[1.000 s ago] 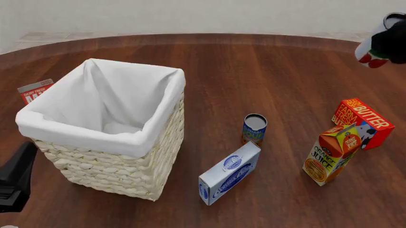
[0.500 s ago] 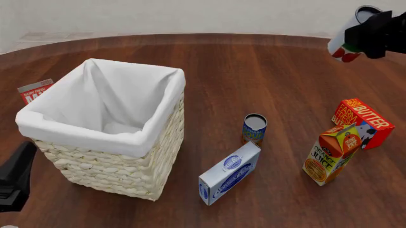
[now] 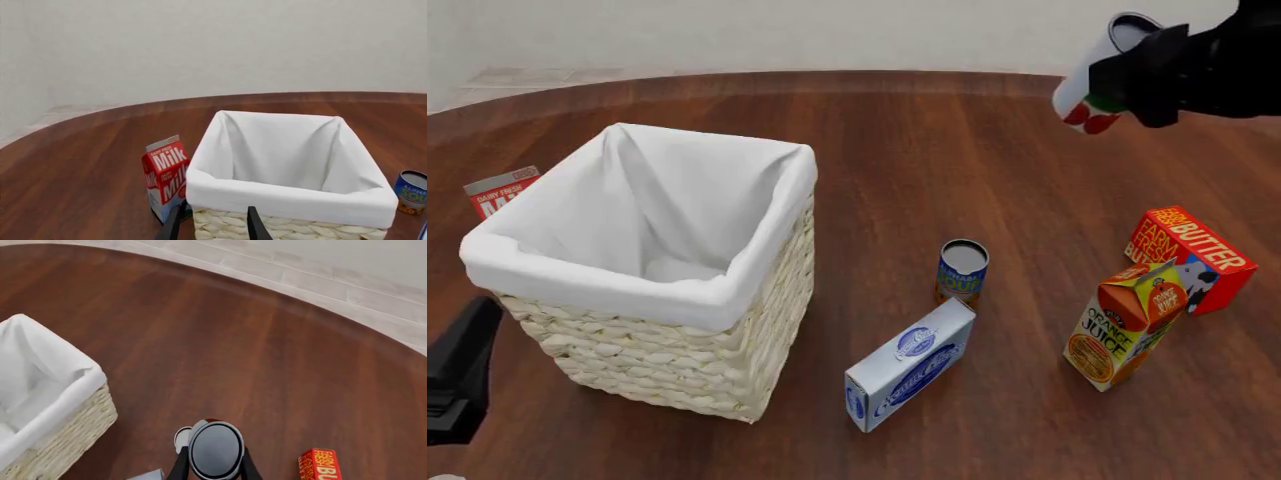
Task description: Pick up the alphabet soup and the tomato sauce, and put them in the basket.
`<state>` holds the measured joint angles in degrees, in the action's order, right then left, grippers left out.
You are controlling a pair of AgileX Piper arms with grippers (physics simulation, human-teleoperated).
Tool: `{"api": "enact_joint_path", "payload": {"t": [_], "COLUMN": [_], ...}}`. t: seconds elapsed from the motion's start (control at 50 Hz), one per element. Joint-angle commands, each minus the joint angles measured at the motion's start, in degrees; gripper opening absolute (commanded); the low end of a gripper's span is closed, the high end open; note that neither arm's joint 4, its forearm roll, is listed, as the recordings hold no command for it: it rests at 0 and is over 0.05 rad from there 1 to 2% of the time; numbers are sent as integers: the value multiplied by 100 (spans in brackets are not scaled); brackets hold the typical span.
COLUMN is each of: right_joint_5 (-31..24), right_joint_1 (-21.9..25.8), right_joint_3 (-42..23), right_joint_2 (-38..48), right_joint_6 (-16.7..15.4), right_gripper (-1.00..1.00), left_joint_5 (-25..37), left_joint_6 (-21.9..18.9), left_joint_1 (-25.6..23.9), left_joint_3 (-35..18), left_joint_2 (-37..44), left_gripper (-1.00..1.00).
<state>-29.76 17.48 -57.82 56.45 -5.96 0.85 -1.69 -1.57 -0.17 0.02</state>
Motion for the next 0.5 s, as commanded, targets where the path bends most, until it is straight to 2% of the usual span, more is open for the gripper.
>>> {"api": "enact_joint_path", "payload": {"t": [0.02,0.5], "right_joint_5": [62,169], "right_joint_1": [371,1276], "right_joint_3": [-71,-411], "right_joint_2": [70,418], "right_joint_6": [190,151], "right_gripper": [-100,-100], "left_joint_5": [-2,6], "left_joint_6": [35,13], "left_joint_1": [46,39], "left_joint_3": [1,3], "left_joint_2": [0,1], "left_gripper": [100,100]}}
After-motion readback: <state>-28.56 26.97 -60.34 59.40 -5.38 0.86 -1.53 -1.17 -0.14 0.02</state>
